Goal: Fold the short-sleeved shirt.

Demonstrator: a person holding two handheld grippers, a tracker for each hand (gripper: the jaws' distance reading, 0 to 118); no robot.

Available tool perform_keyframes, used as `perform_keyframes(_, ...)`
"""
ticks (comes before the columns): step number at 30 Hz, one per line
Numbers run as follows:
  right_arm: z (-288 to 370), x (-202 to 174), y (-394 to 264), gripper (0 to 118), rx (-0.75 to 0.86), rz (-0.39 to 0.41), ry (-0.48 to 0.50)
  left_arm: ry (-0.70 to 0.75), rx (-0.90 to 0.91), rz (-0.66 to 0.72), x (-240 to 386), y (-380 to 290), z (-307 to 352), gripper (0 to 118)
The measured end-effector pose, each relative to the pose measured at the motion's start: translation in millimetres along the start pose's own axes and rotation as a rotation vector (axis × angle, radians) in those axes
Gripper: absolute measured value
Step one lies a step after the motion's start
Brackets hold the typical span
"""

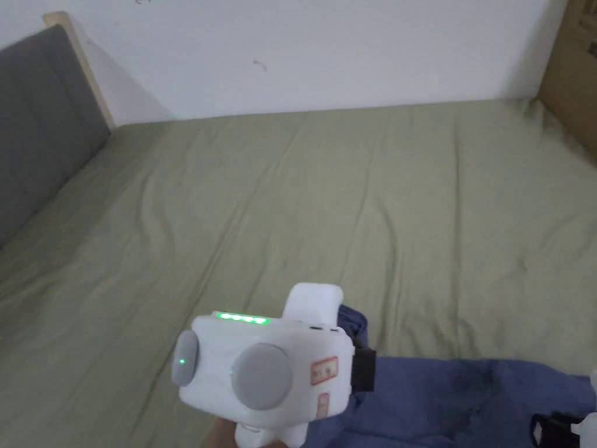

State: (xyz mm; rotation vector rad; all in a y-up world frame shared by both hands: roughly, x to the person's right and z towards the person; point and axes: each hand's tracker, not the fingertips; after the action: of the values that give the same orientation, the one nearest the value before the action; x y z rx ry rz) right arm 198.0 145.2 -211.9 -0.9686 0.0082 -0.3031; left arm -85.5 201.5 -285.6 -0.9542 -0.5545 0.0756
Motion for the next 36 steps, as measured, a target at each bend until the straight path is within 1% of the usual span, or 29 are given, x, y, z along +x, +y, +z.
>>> perform_keyframes(2,3,16,-3,2,0.001,-0.035,-0.018,-0.002,-0.054,-0.096,31,-10,-30,9)
perform_keyframes(3,2,26,-5,2,0.000,-0.058,-0.027,-0.019,-0.067,-0.121,43,-16,-47,14)
perform_keyframes(4,2,35,-7,2,-0.003,-0.078,-0.032,-0.045,-0.094,-0.133,49,-21,-64,29)
perform_keyframes(5,4,42,-9,2,-0.006,-0.099,-0.039,-0.044,-0.122,-0.099,52,-28,-76,55)
perform_keyframes(6,6,50,-11,2,-0.007,-0.119,-0.046,-0.048,-0.148,-0.065,51,-33,-90,95)
perform_keyframes(7,5,57,-14,2,-0.010,-0.138,-0.054,-0.057,-0.187,-0.056,50,-35,-98,107)
perform_keyframes(8,6,63,-15,2,-0.013,-0.152,-0.061,-0.076,-0.182,-0.023,46,-33,-98,108)
perform_keyframes(11,9,76,-17,2,-0.011,-0.166,-0.072,-0.116,-0.156,0.111,26,-24,-88,105)
perform_keyframes(12,9,77,-17,2,-0.007,-0.166,-0.077,-0.143,-0.138,0.154,16,-21,-80,99)
perform_keyframes(13,10,78,-16,2,-0.004,-0.164,-0.083,-0.158,-0.104,0.210,5,-18,-68,85)
perform_keyframes(14,12,79,-15,2,0.001,-0.162,-0.086,-0.179,-0.071,0.259,-6,-17,-59,60)
perform_keyframes(15,11,76,-15,2,0.008,-0.160,-0.086,-0.178,-0.041,0.306,-19,-17,-51,17)
perform_keyframes(16,11,75,-15,2,0.014,-0.156,-0.085,-0.164,-0.023,0.364,-31,-18,-46,2)
perform_keyframes(17,11,74,-14,2,0.018,-0.154,-0.082,-0.114,-0.013,0.405,-41,-20,-45,2)
perform_keyframes(18,11,73,-13,2,0.021,-0.151,-0.075,-0.082,0.010,0.418,-49,-24,-44,2)
perform_keyframes(20,6,67,-12,2,0.020,-0.141,-0.063,0.019,-0.027,0.369,-55,-29,-49,2)
perform_keyframes(21,4,64,-11,2,0.014,-0.131,-0.054,0.028,-0.054,0.343,-50,-34,-57,2)
perform_keyframes(23,1,58,-12,2,0.007,-0.113,-0.044,-0.047,-0.086,0.337,-42,-41,-68,2)
perform_keyframes(25,0,53,-11,2,0.000,-0.096,-0.033,-0.134,-0.117,0.363,-25,-49,-83,2)
perform_keyframes(26,-1,51,-11,2,-0.002,-0.091,-0.031,-0.150,-0.136,0.357,-18,-51,-92,2)
perform_keyframes(29,-1,48,-13,2,-0.005,-0.088,-0.021,-0.143,-0.215,0.302,9,-57,-123,3)
perform_keyframes(30,1,47,-13,2,-0.006,-0.085,-0.021,-0.138,-0.215,0.289,18,-58,-129,2)
perform_keyframes(33,3,46,-16,2,-0.006,-0.076,-0.027,-0.109,-0.226,0.231,38,-57,-135,2)
perform_keyframes(34,3,47,-16,2,-0.011,-0.070,-0.033,-0.119,-0.229,0.178,43,-55,-133,2)
perform_keyframes(36,0,52,-17,2,-0.018,-0.063,-0.043,-0.124,-0.216,0.146,51,-50,-126,3)
